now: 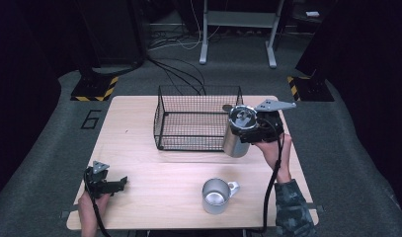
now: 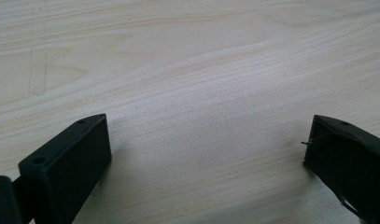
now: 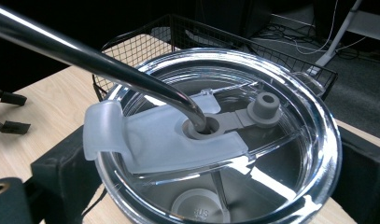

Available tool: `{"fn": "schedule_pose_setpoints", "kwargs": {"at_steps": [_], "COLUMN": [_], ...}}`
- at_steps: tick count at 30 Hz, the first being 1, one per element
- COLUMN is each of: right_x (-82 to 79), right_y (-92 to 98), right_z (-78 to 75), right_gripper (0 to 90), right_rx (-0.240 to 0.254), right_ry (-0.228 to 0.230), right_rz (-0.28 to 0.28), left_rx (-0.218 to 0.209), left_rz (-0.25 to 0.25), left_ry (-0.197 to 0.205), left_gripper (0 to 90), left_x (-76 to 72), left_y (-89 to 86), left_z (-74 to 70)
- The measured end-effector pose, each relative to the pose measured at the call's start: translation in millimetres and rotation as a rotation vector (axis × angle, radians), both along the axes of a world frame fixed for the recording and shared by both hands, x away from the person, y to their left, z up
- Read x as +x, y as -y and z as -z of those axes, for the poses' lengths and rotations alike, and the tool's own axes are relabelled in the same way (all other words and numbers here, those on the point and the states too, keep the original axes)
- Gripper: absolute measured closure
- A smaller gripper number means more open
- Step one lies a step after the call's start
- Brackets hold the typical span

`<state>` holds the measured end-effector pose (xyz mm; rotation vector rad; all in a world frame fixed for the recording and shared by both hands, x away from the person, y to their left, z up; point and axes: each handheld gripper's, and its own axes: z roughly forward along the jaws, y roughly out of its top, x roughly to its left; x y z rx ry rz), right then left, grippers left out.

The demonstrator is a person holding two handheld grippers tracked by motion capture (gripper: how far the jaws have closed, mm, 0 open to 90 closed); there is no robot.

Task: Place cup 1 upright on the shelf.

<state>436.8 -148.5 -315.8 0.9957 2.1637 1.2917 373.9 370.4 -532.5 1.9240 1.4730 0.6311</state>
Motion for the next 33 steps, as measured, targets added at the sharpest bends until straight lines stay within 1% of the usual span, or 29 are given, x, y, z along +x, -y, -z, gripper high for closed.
{"fn": "schedule_pose_setpoints", "kwargs": {"at_steps": [1,4,5,9,10,11,12,16,21,22,26,29,30,33], "right_x": [0.2,2.0,2.4,4.7,5.0,5.7,6.5,10.1,12.8,13.2,16.3,18.0,19.6,21.7], "right_y": [-0.6,-1.2,-2.2,-4.4,-4.7,-5.1,-5.3,-6.4,-9.6,-9.8,-12.3,-13.7,-14.3,-16.3], "right_z": [-0.6,-2.9,-3.5,-6.6,-7.1,-7.8,-8.6,-11.7,-17.0,-18.0,-21.6,-23.9,-24.5,-26.3], "right_gripper": [3.5,3.5,3.5,3.5,3.5,3.5,3.5,3.5,3.5,3.5,3.5,3.5,3.5,3.5], "right_rx": [0.006,0.002,0.008,0.005,0.005,0.004,0.002,0.010,0.011,0.008,0.019,0.007,0.001,0.000], "right_ry": [-0.002,0.001,0.002,0.006,0.005,0.011,0.010,0.009,0.017,0.024,0.023,0.019,0.028,0.024], "right_rz": [0.003,-0.009,-0.003,-0.009,-0.009,-0.009,-0.011,-0.019,-0.020,-0.023,-0.019,-0.023,-0.028,-0.025], "left_rx": [0.000,-0.001,-0.002,-0.002,0.000,-0.002,0.000,-0.001,0.000,0.001,0.000,-0.001,0.000,0.000], "left_rz": [0.000,0.000,-0.001,-0.001,0.001,-0.001,0.000,-0.001,-0.001,0.000,-0.001,0.000,-0.001,-0.003], "left_ry": [0.000,0.000,0.003,0.004,-0.001,0.004,0.000,0.003,0.000,0.000,0.003,0.002,0.003,0.005], "left_gripper": [0.4,0.4,0.4,0.4,0.4,0.4,0.4,0.4,0.4,0.4,0.4,0.4,0.4,0.4], "left_x": [0.0,0.0,0.1,0.1,0.0,0.1,0.0,0.1,0.0,0.0,0.1,0.1,0.1,0.1], "left_y": [0.0,0.1,0.1,0.1,0.0,0.1,0.0,0.0,0.0,0.0,0.0,0.0,0.0,0.3], "left_z": [0.0,0.1,0.3,0.4,-0.1,0.4,0.0,0.2,0.0,0.0,0.2,0.2,0.2,0.4]}}
